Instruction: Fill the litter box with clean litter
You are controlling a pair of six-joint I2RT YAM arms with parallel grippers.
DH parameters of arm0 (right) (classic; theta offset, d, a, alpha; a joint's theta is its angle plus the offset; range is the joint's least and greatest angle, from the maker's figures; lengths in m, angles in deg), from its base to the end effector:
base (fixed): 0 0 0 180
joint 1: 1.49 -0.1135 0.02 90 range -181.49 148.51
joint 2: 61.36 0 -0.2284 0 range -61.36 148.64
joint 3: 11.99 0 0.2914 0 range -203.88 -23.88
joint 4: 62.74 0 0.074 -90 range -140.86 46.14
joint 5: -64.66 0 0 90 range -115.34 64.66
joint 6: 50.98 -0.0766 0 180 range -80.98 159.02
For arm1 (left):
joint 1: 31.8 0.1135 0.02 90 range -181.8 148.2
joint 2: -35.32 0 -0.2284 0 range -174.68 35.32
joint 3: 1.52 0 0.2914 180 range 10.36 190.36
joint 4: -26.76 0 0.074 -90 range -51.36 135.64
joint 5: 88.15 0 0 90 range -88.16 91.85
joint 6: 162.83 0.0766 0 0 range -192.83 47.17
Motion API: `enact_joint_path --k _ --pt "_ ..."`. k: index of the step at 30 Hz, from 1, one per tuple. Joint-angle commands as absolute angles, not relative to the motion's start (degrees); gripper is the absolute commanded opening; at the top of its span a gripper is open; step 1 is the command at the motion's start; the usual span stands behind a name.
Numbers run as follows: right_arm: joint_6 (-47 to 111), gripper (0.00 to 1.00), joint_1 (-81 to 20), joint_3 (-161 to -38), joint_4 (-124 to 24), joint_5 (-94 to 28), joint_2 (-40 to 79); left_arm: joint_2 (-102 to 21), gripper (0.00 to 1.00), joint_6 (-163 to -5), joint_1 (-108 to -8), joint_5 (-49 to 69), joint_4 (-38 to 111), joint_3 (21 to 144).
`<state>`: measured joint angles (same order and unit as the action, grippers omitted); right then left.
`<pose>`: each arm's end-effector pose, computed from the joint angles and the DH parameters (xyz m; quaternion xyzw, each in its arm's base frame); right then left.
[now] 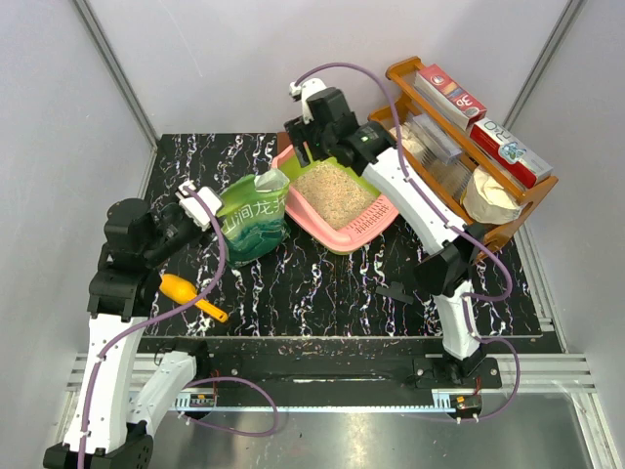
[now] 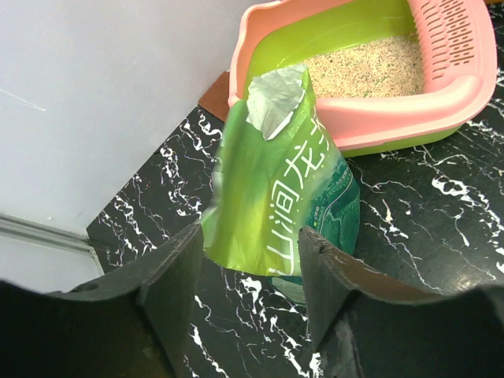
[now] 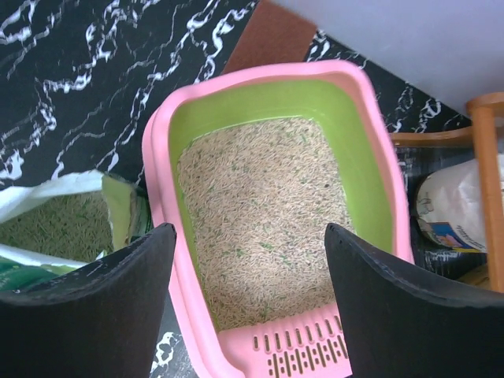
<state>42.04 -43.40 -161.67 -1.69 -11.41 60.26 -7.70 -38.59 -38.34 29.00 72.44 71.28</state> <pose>0.4003 0.3345 0.3643 -0.2798 0.8282 0.0572 0.4822 0.2371 -0.0624 0.3751 0.4029 0.6779 -0.0417 0.6135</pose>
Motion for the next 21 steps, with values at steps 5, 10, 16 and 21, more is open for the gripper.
enact_joint_path --k 5,10,16,21 --pt "41.73 0.9 -38.68 -162.31 -3.39 -21.36 54.04 -8.97 0.76 -41.63 -38.48 19.87 85.29 77.68" --pt "42.0 0.9 -30.35 -159.85 -0.77 -42.62 49.4 -12.83 0.85 -27.7 -38.48 19.16 108.09 82.51" --pt "41.3 1.0 -24.0 -150.89 -0.05 -52.41 40.88 -13.72 0.93 -8.35 -38.48 17.49 119.5 74.72" --pt "45.78 1.0 -23.82 -140.17 -0.4 -52.58 34.89 -15.21 0.93 3.36 -38.48 17.76 114.15 65.57"
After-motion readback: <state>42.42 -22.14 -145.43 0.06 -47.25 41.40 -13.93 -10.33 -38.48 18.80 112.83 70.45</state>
